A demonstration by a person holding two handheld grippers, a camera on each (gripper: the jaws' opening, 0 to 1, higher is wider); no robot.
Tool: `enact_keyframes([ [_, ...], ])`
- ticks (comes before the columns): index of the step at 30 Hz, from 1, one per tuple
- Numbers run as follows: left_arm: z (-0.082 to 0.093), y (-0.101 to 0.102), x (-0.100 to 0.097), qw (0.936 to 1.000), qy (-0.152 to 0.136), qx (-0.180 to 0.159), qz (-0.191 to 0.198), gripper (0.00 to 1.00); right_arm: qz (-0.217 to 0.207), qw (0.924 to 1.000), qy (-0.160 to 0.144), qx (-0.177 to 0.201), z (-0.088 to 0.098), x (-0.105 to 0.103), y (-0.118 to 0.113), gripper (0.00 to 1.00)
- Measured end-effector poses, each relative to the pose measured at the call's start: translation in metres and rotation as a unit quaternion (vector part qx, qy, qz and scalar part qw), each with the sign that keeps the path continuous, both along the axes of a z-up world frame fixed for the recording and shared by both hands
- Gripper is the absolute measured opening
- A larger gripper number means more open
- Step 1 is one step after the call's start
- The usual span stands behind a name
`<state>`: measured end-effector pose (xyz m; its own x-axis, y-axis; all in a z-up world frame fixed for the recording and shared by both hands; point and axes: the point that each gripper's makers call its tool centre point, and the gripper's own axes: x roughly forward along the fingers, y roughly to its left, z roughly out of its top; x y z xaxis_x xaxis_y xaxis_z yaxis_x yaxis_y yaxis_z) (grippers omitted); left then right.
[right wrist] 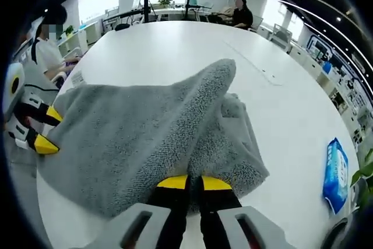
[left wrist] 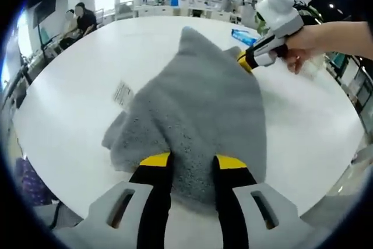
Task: Open the folded towel by lifting each exposed corner and separating the folded layers until the towel lies flat within the target outline without major curled edges
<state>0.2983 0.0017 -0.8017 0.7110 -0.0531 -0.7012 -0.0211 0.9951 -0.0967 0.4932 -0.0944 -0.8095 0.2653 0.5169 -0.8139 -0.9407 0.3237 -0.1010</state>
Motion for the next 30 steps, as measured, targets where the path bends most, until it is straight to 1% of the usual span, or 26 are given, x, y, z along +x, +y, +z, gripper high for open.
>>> enact_keyframes([
  [1,0.001,0.0,0.0,1.0,-0.002,0.002,-0.005,0.27,-0.006,1.0,0.0,0.004,0.0,0.0,0.0,0.03],
  [3,0.001,0.001,0.0,0.9999,-0.006,-0.008,-0.006,0.27,-0.062,0.9974,0.027,0.026,0.002,0.0,-0.002,0.03],
  [4,0.001,0.003,0.001,0.9998,-0.007,-0.017,-0.006,0.27,-0.092,0.9943,0.037,0.038,0.004,-0.001,-0.003,0.03],
  [5,0.001,0.004,0.0,0.9998,-0.005,-0.018,-0.01,0.27,-0.105,0.9927,0.04,0.045,0.005,-0.001,-0.004,0.03],
  [7,0.003,0.005,-0.001,0.9996,0.0,-0.019,-0.021,0.28,-0.105,0.9927,0.031,0.05,0.004,0.005,-0.002,0.03],
  [9,0.007,0.007,-0.004,0.9993,0.001,-0.023,-0.03,0.27,-0.116,0.9913,0.012,0.061,0.011,0.004,-0.006,0.03],
  [10,0.01,0.007,-0.006,0.9989,-0.002,-0.022,-0.041,0.27,-0.124,0.9899,0.002,0.068,0.012,0.008,-0.005,0.03],
  [11,0.012,0.007,-0.007,0.9987,-0.004,-0.022,-0.045,0.27,-0.125,0.9885,-0.009,0.085,0.018,0.009,-0.003,0.04],
  [12,0.015,0.007,-0.008,0.9985,-0.008,-0.024,-0.049,0.27,-0.13,0.987,-0.015,0.094,0.025,0.002,-0.003,0.05],
  [13,0.02,0.008,-0.009,0.998,-0.017,-0.029,-0.054,0.27,-0.132,0.9866,-0.011,0.095,0.028,-0.004,-0.004,0.08],
  [14,0.024,0.009,-0.009,0.9975,-0.026,-0.035,-0.056,0.27,-0.134,0.9862,-0.009,0.097,0.027,0.001,-0.001,0.09],
  [15,0.03,0.012,-0.009,0.9969,-0.036,-0.04,-0.057,0.27,-0.14,0.9851,-0.01,0.099,0.029,-0.001,0.0,0.11],
  [16,0.033,0.014,-0.009,0.9966,-0.039,-0.042,-0.058,0.27,-0.149,0.9835,-0.011,0.103,0.035,-0.007,0.0,0.13],
  [18,0.04,0.019,-0.009,0.9953,-0.05,-0.05,-0.067,0.27,-0.158,0.9809,-0.016,0.113,0.045,-0.018,0.004,0.13],
  [20,0.045,0.026,-0.01,0.9939,-0.058,-0.052,-0.078,0.27,-0.164,0.9792,-0.02,0.118,0.052,-0.026,0.007,0.17],
  [21,0.049,0.03,-0.009,0.9928,-0.065,-0.052,-0.085,0.27,-0.172,0.9762,-0.024,0.13,0.061,-0.035,0.011,0.19],
  [22,0.053,0.034,-0.009,0.9915,-0.07,-0.054,-0.095,0.27,-0.179,0.9749,-0.026,0.13,0.064,-0.04,0.013,0.19],
  [25,0.059,0.043,-0.007,0.9889,-0.073,-0.059,-0.115,0.27,-0.193,0.9701,-0.036,0.143,0.076,-0.052,0.021,0.2],
  [26,0.063,0.045,-0.006,0.9873,-0.08,-0.058,-0.125,0.27,-0.2,0.9681,-0.034,0.147,0.079,-0.059,0.026,0.2],
  [27,0.066,0.046,-0.006,0.986,-0.084,-0.057,-0.132,0.27,-0.205,0.9666,-0.028,0.151,0.081,-0.064,0.03,0.2],
  [30,0.072,0.052,-0.004,0.9821,-0.093,-0.05,-0.156,0.28,-0.215,0.9629,-0.024,0.162,0.088,-0.085,0.045,0.2],
])
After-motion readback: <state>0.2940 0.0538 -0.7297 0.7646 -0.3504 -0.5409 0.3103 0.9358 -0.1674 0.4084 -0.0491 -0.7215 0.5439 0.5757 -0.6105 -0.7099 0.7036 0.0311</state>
